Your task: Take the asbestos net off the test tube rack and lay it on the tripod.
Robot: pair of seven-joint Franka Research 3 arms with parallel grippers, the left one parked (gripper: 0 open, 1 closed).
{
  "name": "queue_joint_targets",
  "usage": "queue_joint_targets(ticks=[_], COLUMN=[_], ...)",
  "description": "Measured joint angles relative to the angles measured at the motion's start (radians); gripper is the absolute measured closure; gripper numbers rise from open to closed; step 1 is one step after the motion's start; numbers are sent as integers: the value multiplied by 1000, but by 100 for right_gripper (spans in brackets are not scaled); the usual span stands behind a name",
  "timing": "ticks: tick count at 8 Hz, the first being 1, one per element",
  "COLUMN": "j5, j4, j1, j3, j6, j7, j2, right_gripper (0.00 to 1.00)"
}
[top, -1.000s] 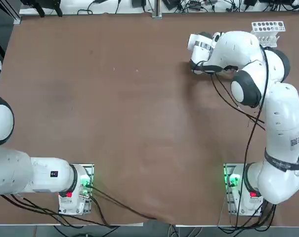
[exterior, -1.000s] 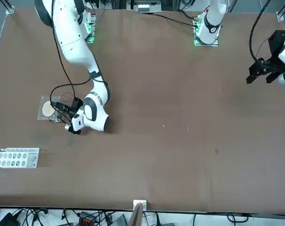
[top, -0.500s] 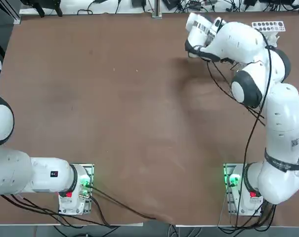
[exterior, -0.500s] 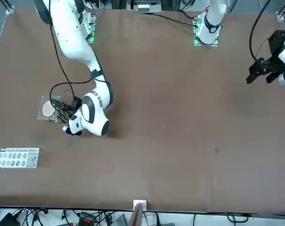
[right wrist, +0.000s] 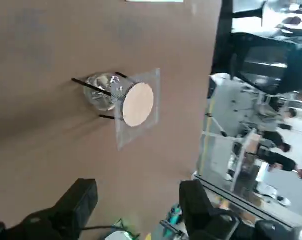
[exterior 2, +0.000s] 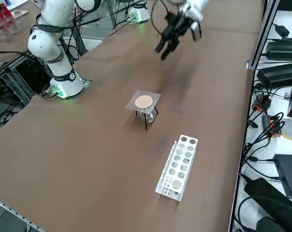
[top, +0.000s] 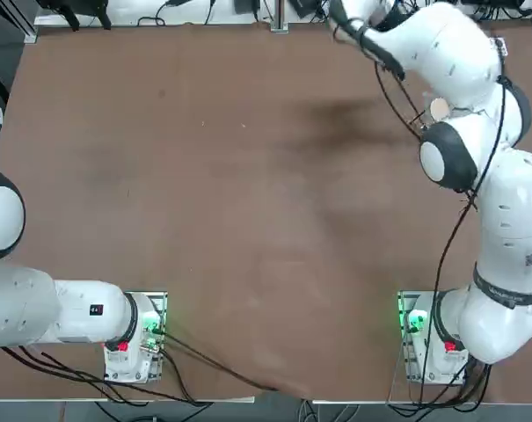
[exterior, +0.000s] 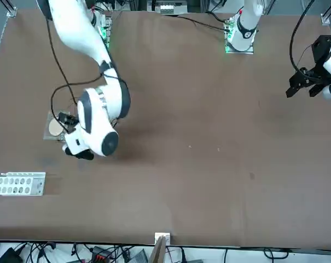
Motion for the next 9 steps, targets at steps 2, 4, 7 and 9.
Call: queue_joint_targets(ticks=[2,4,7,9], j5=[74,176,358,419], j4=[49,55,57,57], j1=[-65,-161,-334,-398], j3=[-2,-4,-7,-7], j6=[17,61,90,93], j7=[-122,-266,-451,-511], j2=[-84,-158,-230,-266], right_gripper=[0,0,0,0])
